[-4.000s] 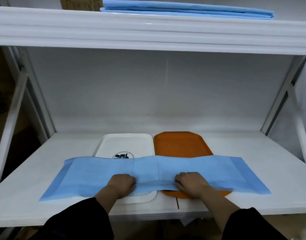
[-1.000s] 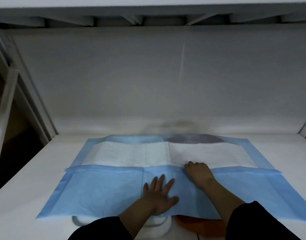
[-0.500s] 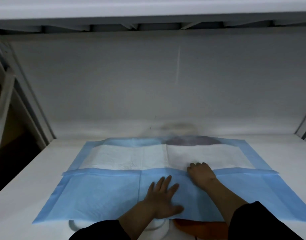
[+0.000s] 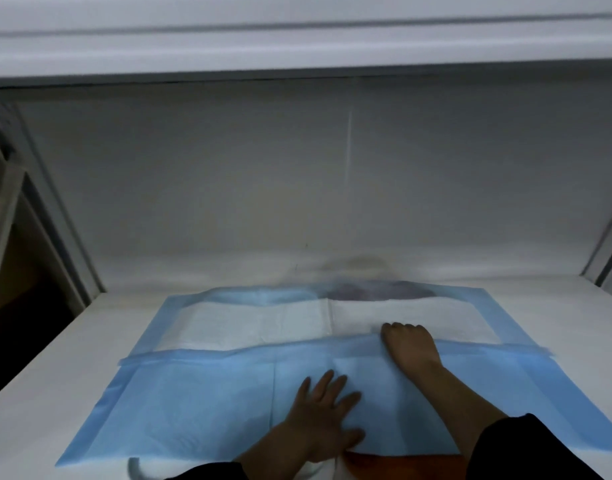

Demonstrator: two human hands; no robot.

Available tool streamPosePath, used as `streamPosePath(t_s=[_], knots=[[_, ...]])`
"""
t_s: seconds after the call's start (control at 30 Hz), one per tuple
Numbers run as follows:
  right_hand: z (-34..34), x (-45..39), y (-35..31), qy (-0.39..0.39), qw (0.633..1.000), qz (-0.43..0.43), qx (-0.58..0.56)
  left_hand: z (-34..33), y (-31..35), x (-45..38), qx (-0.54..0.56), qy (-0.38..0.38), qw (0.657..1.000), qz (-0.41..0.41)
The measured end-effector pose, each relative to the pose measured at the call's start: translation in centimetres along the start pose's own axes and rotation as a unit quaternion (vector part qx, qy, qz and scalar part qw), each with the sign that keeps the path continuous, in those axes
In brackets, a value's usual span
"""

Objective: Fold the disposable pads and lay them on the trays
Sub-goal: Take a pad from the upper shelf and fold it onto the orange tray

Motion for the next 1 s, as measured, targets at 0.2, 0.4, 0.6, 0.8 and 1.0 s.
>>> streamPosePath(t_s=[0.2, 0.4, 0.6, 0.8, 1.0], knots=[[3.2, -1.0, 0.1, 0.045, 0.999, -0.006, 0.012, 0.4, 0.1, -1.2, -0.012, 0.028, 0.999, 0.04], [7.3, -0.5, -0.3, 0.076, 0.997, 0.027, 0.01, 4.1, 1.2, -0.1, -0.045, 0.133, 0.988, 0.067], [11.7, 2.3, -0.3, 0.12, 0.989, 0.082, 0.008, 9.8, 1.3, 4.0, -0.099, 0.312, 0.939, 0.107], [14.6, 6.3, -0.4, 0.113, 0.979, 0.146, 0.084, 11.4, 0.9, 6.6, -0.145, 0.339, 0.927, 0.065], [17.8, 10.4, -0.2, 0.119, 0.964, 0.197, 0.129, 11.5, 1.4, 9.6, -0.246, 0.33, 0.911, 0.021]])
Point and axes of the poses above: each hand's wrist, its own x-axis away from the middle knuckle, its own z-axis out of the back of the hand, y = z × x, the point moved 5 cm from there along -x, towards the middle knuckle, and after that the axes turned 8 degrees about -z, right-handed, at the moved point
